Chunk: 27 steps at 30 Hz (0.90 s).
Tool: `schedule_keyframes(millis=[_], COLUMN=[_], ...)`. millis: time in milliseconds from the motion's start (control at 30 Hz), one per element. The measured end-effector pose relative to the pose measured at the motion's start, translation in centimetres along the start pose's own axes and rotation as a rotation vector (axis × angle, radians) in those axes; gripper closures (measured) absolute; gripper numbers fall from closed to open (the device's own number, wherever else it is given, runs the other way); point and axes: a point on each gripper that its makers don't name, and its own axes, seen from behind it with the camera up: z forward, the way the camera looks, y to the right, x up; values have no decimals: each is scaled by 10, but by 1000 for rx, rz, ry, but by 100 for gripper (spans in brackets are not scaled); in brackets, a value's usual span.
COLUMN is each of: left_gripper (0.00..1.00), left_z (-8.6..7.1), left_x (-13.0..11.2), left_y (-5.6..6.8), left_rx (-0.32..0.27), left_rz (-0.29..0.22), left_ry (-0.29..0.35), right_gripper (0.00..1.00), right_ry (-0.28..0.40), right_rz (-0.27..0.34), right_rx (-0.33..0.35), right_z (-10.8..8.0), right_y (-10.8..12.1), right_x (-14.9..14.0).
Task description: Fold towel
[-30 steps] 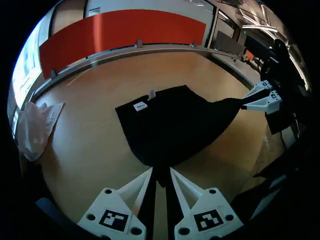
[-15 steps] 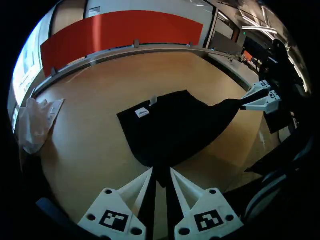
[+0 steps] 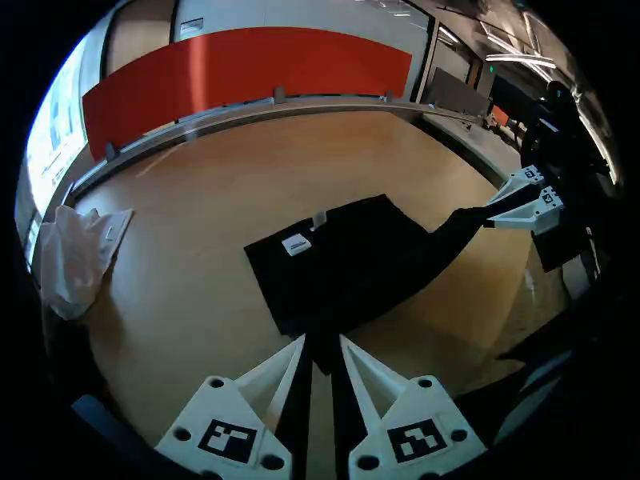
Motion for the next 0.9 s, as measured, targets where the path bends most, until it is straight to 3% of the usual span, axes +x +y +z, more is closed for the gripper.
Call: schedule_keyframes(millis=[467, 900], left_gripper=[86, 86], left_z=[45, 73], left_x=[44, 41], left_y=[-31, -39], left_rx=[25, 22], left_rz=[20, 19], left_ry=[-10, -50], right_gripper=[84, 84], right_ry=[-27, -51], right_rz=[-27, 17], right_rx=[-40, -31], right_z=[34, 56], right_y=[52, 69], right_x=[28, 23])
